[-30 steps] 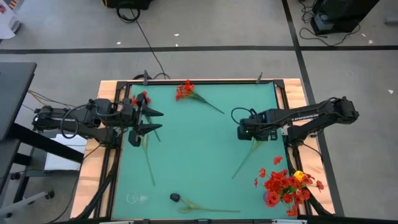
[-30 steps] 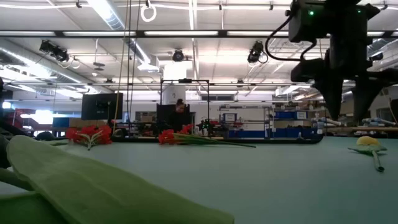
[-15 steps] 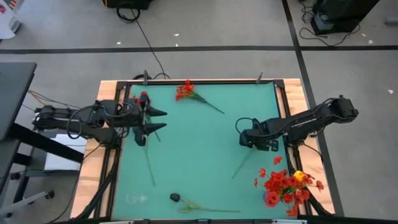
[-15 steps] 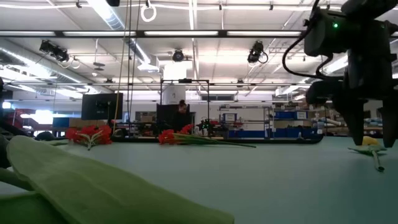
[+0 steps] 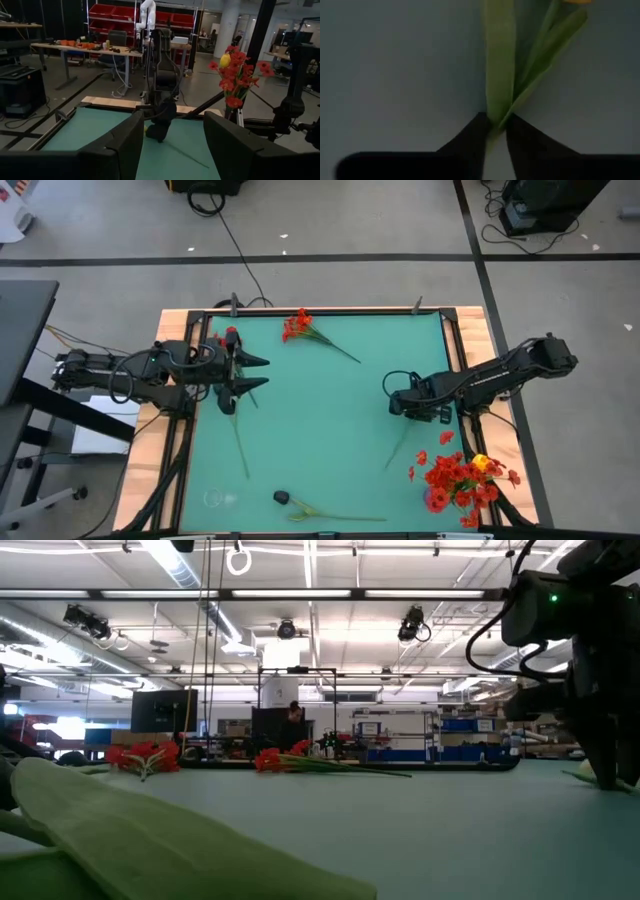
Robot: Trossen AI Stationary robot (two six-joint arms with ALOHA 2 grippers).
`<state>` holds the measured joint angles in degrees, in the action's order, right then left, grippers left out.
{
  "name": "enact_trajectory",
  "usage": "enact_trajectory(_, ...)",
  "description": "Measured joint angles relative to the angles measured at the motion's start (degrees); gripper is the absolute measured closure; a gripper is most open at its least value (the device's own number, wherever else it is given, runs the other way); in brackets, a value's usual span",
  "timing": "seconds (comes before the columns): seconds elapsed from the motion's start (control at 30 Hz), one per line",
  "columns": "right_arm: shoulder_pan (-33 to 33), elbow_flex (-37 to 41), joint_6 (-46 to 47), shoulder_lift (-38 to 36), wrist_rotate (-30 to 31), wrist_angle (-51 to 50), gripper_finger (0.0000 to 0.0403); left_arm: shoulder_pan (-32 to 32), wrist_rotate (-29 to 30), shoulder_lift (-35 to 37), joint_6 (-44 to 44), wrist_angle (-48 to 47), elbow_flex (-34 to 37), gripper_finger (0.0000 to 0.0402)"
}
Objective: Sort flowers into vase by color
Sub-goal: Put the yellow tulip into the violet vase
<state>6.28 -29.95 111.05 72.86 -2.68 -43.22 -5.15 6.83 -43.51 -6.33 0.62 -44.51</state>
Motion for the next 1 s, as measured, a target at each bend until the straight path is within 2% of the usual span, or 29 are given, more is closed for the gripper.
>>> enact_trajectory(0.13,0.0,0.0,-1.9,0.0,0.9,0.3,0.0388,0.0,0.0,0.0,-0.1,0.0,0.0,0.0189)
enact_trajectory(0.3,0.0,-0.6,-5.2,-0.3,1.8,0.8,0.0387,0.0,0.0,0.0,-0.3,0.0,0.0,0.0189)
enact_trajectory(0.57,0.0,-8.3,-16.5,-6.1,12.2,1.2,0.0396,0.0,0.0,0.0,-0.3,0.0,0.0,0.0189)
enact_trajectory(0.73,0.0,-14.4,-35.2,-11.1,15.8,0.9,0.0398,0.0,0.0,0.0,-0.4,0.0,0.0,0.0189)
enact_trajectory(0.87,0.7,-19.8,-54.5,-14.7,18.9,0.8,0.0398,0.0,0.0,0.0,-0.4,0.0,0.0,0.0189)
enact_trajectory(1.0,2.2,-24.8,-77.9,-18.6,20.7,1.6,0.0398,0.0,0.0,0.0,-0.4,0.0,0.0,0.0189)
